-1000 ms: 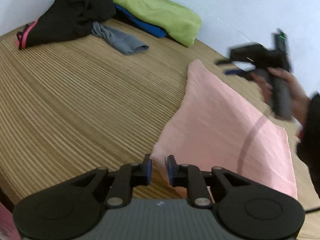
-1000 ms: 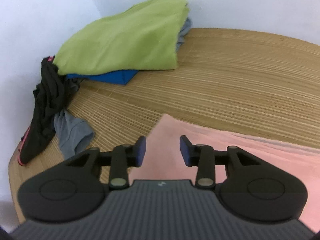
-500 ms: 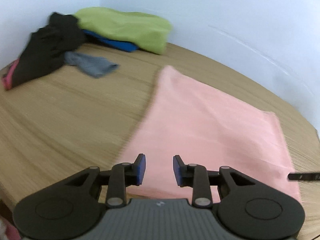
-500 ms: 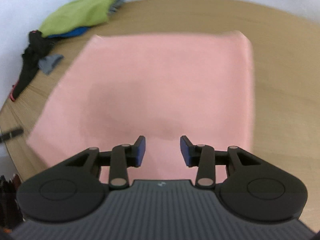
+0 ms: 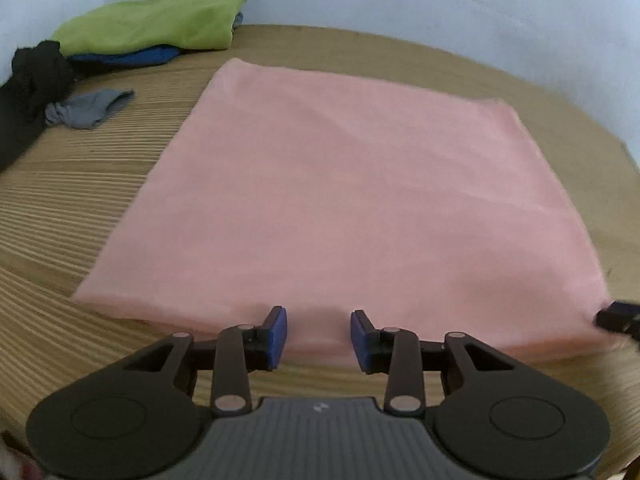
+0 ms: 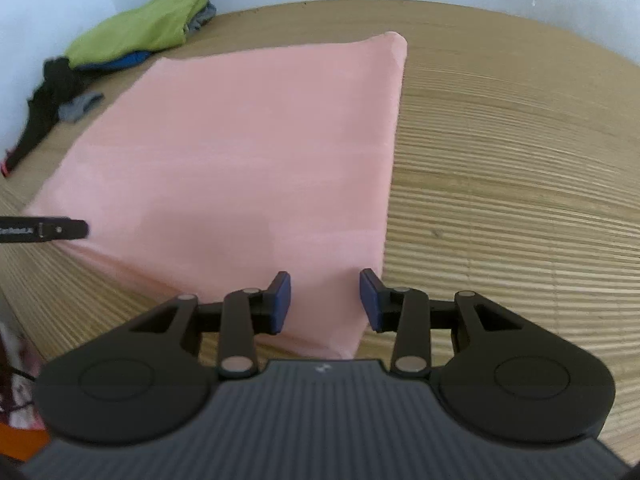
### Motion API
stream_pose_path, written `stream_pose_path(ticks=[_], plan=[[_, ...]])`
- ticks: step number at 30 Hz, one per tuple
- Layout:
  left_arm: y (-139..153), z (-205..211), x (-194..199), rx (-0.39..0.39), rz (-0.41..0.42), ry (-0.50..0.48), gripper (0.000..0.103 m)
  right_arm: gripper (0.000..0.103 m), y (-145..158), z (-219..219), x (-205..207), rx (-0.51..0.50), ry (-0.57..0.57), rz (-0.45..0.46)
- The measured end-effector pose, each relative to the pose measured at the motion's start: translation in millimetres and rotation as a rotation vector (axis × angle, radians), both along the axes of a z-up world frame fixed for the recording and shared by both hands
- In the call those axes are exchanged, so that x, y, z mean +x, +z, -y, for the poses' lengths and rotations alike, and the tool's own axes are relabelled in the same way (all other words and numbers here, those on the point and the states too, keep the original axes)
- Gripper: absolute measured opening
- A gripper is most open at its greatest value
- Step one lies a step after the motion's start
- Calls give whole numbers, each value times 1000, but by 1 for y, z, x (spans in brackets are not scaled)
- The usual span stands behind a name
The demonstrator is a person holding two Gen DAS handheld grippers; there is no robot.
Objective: Fold clothes
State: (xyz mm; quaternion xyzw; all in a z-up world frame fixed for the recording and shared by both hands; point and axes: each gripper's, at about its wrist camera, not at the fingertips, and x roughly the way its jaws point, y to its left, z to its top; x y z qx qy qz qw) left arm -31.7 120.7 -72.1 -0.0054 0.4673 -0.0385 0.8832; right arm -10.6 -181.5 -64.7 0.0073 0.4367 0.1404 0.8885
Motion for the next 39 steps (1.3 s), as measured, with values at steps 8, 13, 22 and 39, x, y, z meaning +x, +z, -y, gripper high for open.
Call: stream_pose_path(ticks=[8,13,22,39], plan=[[9,-19,-3,-28,-42,-38,45,48,-1,-2,-7,85,-117,-67],[22,-30,-8,-22,-5,-102,51,49,7,-16,-19,60,-247,-23],[39,-30,-15,39,46,-162,54,49,19,-14,-35,222,-454,2],[31,-29,-22,32,26,-216,56,49,8,-35,-52,203,-499,-54]])
